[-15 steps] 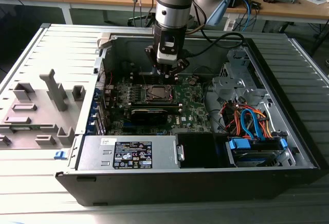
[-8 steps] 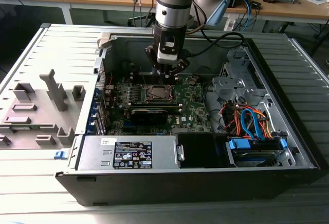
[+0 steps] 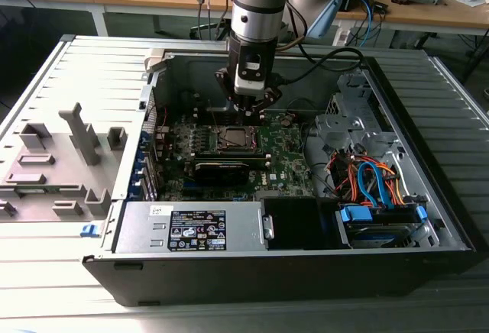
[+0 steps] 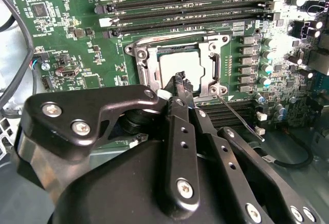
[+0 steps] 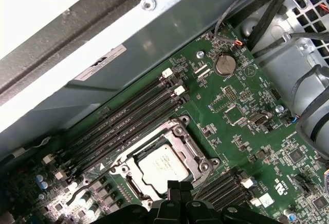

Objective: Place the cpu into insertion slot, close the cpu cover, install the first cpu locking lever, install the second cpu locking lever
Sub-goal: 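Install the first cpu locking lever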

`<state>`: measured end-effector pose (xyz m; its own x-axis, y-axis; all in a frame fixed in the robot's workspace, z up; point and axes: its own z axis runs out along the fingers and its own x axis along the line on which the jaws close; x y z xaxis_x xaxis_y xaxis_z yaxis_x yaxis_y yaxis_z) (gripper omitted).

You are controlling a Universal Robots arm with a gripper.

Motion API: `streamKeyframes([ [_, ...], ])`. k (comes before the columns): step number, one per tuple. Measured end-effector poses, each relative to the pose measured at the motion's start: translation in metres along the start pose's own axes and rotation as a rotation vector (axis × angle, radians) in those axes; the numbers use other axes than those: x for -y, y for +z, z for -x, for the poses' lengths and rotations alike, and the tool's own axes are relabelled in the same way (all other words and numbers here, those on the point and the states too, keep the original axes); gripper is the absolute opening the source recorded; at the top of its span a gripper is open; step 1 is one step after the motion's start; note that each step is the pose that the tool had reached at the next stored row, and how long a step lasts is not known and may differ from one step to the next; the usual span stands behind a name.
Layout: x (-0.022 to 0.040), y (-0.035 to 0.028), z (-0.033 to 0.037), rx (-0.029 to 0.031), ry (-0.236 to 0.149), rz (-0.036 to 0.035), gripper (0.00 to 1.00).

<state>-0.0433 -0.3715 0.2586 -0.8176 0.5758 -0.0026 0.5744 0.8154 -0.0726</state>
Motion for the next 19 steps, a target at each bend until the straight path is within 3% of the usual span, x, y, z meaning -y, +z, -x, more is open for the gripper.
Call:
streamKeyframes([
  [19, 0.0, 0.0, 0.0, 0.002, -0.027, 0.0001, 0.11],
])
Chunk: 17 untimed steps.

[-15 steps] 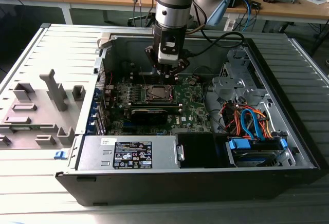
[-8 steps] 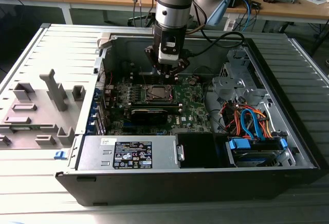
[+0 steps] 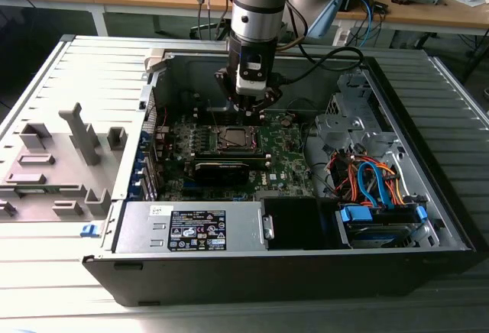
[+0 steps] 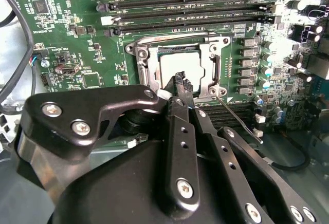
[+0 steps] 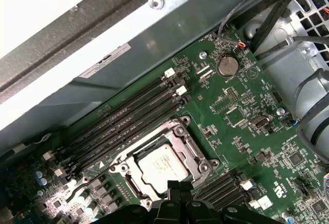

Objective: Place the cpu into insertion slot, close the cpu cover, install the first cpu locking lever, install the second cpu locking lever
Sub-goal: 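Install the first cpu locking lever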

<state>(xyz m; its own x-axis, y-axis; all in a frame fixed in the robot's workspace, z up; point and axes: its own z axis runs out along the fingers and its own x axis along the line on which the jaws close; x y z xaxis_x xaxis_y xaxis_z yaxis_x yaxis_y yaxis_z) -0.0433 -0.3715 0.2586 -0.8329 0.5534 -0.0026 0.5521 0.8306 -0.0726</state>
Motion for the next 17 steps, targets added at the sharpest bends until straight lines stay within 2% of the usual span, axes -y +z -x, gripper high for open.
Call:
streamKeyframes([
  [17, 0.0, 0.0, 0.0, 0.0016, -0.022, 0.0001, 0.11],
])
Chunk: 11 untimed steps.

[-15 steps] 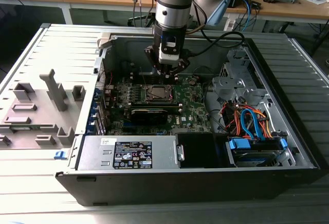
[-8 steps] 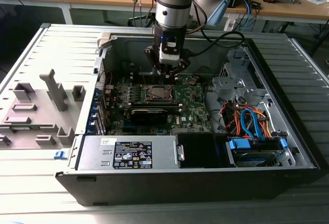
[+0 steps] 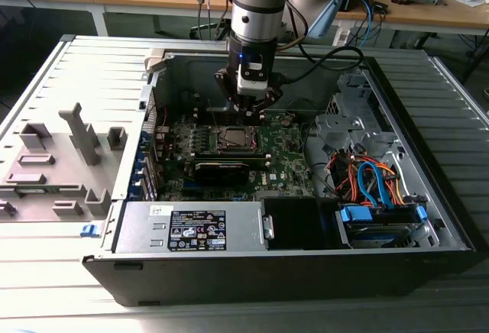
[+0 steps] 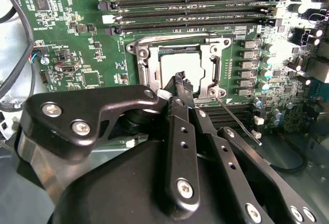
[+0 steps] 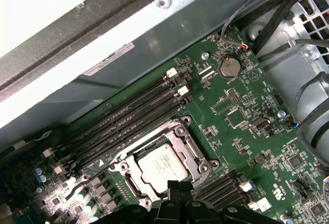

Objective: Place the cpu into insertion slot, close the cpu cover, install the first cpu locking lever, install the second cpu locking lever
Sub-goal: 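Install the first cpu locking lever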

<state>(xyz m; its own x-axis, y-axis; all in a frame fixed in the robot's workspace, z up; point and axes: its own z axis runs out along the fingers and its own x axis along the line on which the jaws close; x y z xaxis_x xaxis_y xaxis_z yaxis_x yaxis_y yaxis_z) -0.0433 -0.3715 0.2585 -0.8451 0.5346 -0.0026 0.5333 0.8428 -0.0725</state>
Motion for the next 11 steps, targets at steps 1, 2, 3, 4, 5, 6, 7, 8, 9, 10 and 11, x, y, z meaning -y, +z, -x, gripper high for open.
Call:
streamKeyframes([
  [1, 0.0, 0.0, 0.0, 0.0001, -0.002, 0.0, 0.11],
  [2, 0.0, 0.0, 0.0, 0.0002, -0.003, 0.0, 0.11],
  [3, 0.0, 0.0, 0.0, 0.0003, -0.004, 0.0, 0.11],
  [4, 0.0, 0.0, 0.0, 0.0004, -0.005, 0.0, 0.11],
  [5, 0.0, 0.0, 0.0, 0.0005, -0.007, 0.0, 0.11],
  [6, 0.0, 0.0, 0.0, 0.0005, -0.008, 0.0001, 0.11],
  [7, 0.0, 0.0, 0.0, 0.0007, -0.01, 0.0, 0.11],
  [8, 0.0, 0.0, 0.0, 0.0008, -0.012, 0.0, 0.11],
  [9, 0.0, 0.0, 0.0, 0.001, -0.013, 0.0, 0.11],
  [10, 0.0, 0.0, 0.0, 0.001, -0.014, 0.0, 0.11],
  [11, 0.0, 0.0, 0.0, 0.0012, -0.016, 0.0001, 0.11],
])
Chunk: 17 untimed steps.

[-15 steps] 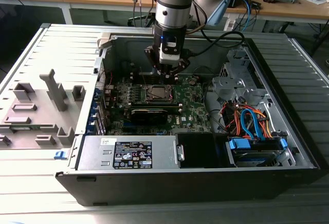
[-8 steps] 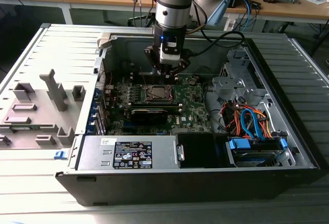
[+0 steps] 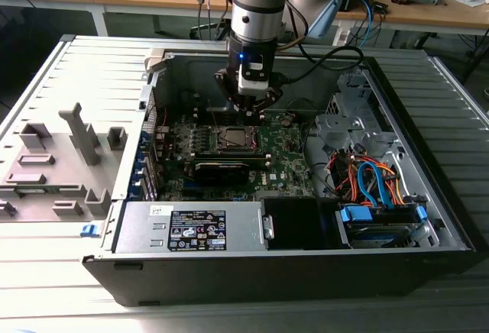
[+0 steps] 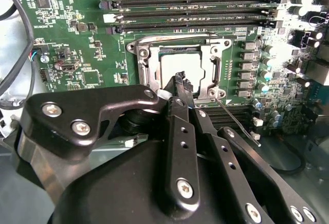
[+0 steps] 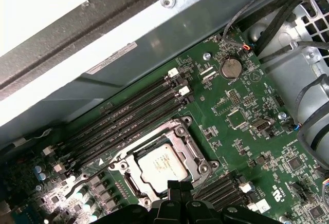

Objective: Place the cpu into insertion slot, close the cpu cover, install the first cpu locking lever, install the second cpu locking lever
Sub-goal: 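Install the first cpu locking lever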

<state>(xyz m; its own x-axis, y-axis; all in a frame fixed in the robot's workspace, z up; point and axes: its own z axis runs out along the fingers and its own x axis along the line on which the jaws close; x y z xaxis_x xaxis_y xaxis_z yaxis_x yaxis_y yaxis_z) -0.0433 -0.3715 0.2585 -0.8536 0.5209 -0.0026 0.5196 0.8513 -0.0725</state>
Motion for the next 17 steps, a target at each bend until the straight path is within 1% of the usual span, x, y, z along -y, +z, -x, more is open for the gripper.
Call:
streamKeyframes([
  [17, 0.0, 0.0001, 0.0, 0.002, -0.028, 0.0, 0.11],
])
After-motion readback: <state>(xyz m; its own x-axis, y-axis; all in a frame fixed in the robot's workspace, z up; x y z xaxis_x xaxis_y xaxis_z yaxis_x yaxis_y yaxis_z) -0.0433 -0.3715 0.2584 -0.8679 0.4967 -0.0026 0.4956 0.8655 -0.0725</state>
